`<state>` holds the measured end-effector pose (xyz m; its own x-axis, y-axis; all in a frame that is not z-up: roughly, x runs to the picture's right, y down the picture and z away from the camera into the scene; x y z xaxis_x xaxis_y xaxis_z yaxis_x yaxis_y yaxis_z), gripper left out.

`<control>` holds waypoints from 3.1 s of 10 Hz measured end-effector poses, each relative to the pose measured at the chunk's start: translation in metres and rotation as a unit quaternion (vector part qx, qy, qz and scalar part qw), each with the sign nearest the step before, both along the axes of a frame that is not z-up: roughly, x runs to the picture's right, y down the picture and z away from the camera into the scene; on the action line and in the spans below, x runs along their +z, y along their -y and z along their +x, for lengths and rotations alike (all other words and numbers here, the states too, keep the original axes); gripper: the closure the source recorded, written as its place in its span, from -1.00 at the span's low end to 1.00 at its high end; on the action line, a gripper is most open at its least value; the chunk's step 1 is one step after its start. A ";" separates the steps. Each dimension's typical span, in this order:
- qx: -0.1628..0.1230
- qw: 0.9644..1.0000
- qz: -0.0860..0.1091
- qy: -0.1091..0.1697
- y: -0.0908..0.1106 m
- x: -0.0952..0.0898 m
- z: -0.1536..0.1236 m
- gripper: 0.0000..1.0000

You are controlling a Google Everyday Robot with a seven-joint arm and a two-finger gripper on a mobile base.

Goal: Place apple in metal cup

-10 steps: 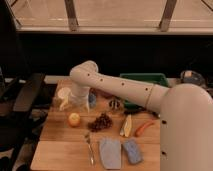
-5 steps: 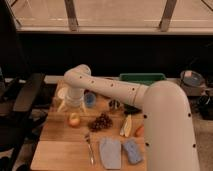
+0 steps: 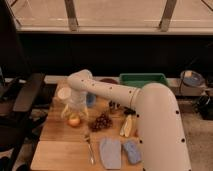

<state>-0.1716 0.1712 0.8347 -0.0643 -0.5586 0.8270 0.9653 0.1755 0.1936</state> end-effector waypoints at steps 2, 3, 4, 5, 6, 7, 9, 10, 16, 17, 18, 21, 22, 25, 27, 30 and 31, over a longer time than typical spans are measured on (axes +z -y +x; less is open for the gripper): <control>0.004 1.000 -0.016 -0.001 -0.012 0.006 0.003 -0.47; 0.007 1.000 -0.022 -0.003 -0.017 0.008 0.007 -0.23; 0.017 1.000 -0.018 -0.003 -0.016 0.008 0.009 -0.02; 0.022 1.000 -0.011 -0.006 -0.012 0.004 0.014 0.17; 0.031 0.999 0.004 -0.006 -0.003 -0.003 0.018 0.38; 0.037 0.999 0.018 -0.008 0.009 -0.012 0.022 0.58; 0.050 0.998 0.047 -0.015 0.040 -0.035 0.032 0.92; 0.060 0.996 0.068 -0.024 0.068 -0.053 0.044 1.00; 0.130 0.980 0.094 -0.115 0.159 -0.061 0.166 1.00; 0.152 0.976 0.085 -0.134 0.163 -0.050 0.186 1.00; 0.161 0.973 0.078 -0.144 0.163 -0.046 0.196 1.00; 0.161 0.973 0.076 -0.144 0.162 -0.045 0.195 1.00; 0.162 0.973 0.077 -0.145 0.162 -0.045 0.195 1.00; 0.167 0.972 0.071 -0.148 0.159 -0.044 0.195 1.00; 0.191 0.967 0.043 -0.160 0.144 -0.033 0.211 1.00; 0.211 0.962 0.000 -0.173 0.120 -0.013 0.222 0.91; 0.214 0.961 -0.008 -0.175 0.115 -0.010 0.224 0.76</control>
